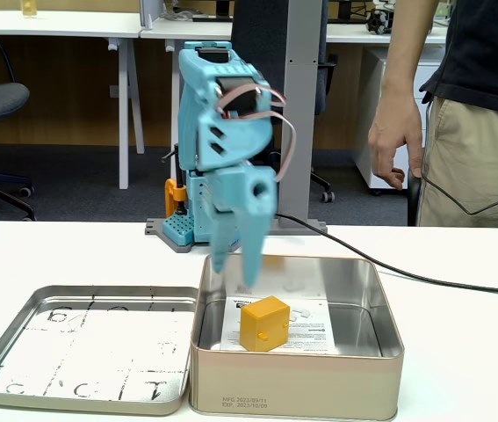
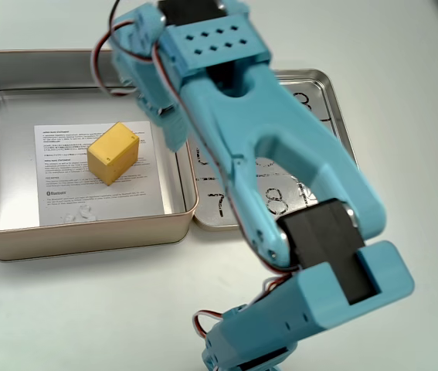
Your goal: Grasp a lego block and put it in the bin.
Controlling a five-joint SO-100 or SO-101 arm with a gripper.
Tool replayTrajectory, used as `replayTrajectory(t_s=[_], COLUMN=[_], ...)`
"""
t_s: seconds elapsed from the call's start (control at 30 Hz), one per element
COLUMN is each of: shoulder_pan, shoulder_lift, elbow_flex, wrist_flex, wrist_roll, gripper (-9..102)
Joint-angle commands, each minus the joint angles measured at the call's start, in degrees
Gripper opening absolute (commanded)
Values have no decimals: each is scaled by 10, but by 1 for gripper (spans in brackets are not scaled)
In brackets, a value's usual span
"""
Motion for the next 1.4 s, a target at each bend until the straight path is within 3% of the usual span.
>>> replayTrajectory(t_s=[0.0, 0.23, 0.5, 0.8, 1.37], shoulder_pan=[43, 144, 176, 171, 177], shoulder_lift=[37, 12, -76, -126, -108], elbow_flex=[-54, -90, -66, -63, -84], wrist_flex=[25, 49, 14, -33, -47], wrist_roll=[201, 153, 106, 89, 86], gripper=[33, 18, 1, 0, 0])
